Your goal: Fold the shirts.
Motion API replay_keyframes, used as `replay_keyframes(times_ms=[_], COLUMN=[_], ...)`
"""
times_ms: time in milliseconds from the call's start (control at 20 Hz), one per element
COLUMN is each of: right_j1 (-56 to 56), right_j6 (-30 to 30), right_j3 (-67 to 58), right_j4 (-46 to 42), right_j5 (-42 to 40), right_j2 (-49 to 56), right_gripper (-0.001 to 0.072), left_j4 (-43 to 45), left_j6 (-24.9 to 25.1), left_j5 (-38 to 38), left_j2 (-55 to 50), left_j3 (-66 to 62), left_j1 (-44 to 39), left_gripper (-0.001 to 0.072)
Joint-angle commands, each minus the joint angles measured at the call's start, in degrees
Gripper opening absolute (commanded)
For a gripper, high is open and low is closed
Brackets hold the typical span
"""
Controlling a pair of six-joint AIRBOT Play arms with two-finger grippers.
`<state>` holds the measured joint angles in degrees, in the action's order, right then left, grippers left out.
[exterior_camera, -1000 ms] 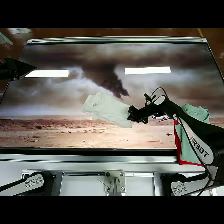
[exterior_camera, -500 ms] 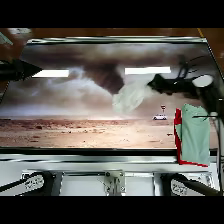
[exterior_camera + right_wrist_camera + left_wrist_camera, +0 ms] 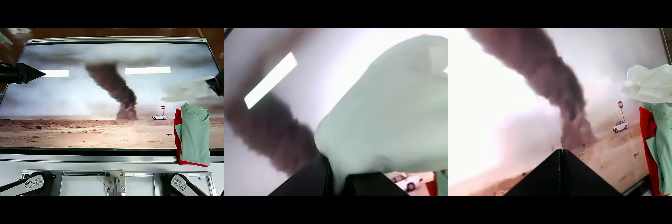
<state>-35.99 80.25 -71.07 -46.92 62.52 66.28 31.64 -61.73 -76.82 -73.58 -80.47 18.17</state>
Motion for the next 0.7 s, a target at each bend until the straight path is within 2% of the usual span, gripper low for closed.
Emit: replay_keyframes(times_ms=[0,250,500,650], right_j1=[-8.02,-12.96,-13.9,-14.32], right_j6=[-2.19,-4.13,-3.39,2.51], right_j3=[-0.17,-0.17,-0.17,-0.17], right_j4=[-2.21,-4.0,-8.02,-14.23], right_j5=[1.09,1.18,17.22,19.74], right_j2=[-0.63,-0.7,-1.44,-3.45], right_gripper=[0.0059,0.0059,0.0059,0.006], left_j4=[0.13,0.13,0.11,0.13], left_j6=[-0.04,-0.79,-0.92,-0.92], left_j5=[-2.86,-3.37,-3.39,-3.54], left_j2=[0.04,0.04,0.04,0.04], left_j3=[-0.02,-0.02,-0.02,-0.04], left_j1=[-0.04,-0.15,-0.15,-0.11], left_gripper=[0.0042,0.0042,0.0042,0.0042])
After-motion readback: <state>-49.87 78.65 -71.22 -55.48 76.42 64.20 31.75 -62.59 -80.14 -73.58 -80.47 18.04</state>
